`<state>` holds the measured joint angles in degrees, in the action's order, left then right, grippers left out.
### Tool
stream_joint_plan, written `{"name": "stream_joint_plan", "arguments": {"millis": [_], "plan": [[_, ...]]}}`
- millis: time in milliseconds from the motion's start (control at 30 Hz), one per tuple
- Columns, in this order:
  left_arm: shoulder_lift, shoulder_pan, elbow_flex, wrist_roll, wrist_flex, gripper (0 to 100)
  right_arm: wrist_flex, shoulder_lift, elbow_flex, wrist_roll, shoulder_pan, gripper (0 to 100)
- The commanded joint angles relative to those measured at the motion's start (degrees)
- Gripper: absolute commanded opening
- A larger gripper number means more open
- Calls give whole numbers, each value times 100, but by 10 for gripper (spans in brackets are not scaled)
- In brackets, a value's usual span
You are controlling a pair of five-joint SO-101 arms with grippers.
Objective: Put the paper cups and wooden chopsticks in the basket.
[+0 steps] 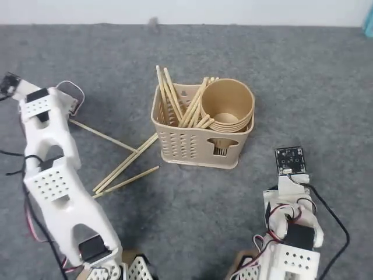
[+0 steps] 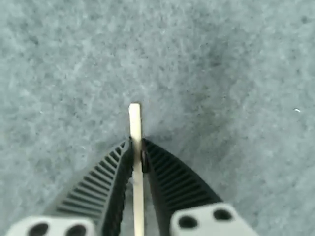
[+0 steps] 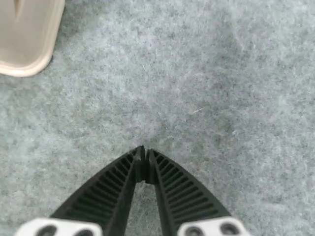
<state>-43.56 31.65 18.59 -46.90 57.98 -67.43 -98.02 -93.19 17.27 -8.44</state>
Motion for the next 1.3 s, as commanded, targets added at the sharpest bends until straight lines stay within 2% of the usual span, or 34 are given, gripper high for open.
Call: {"name": "stream_joint_plan", "arguments": {"millis": [0, 167, 467, 633, 933, 1267], "plan": [[580, -97, 163, -53, 642, 12, -75, -66, 62, 70, 13, 6], [1363, -97, 154, 9, 1398, 12, -75, -66, 62, 70, 13, 6], [3068, -97, 101, 571, 2848, 12, -75, -66, 62, 70, 13, 6], [4167, -105, -505, 870, 3095, 12, -75, -66, 62, 70, 13, 6], [6549, -105, -2510, 1222, 2066, 12, -75, -66, 62, 70, 13, 6], [8826, -105, -4760, 1213, -571, 12, -75, -66, 62, 70, 4, 6]]}}
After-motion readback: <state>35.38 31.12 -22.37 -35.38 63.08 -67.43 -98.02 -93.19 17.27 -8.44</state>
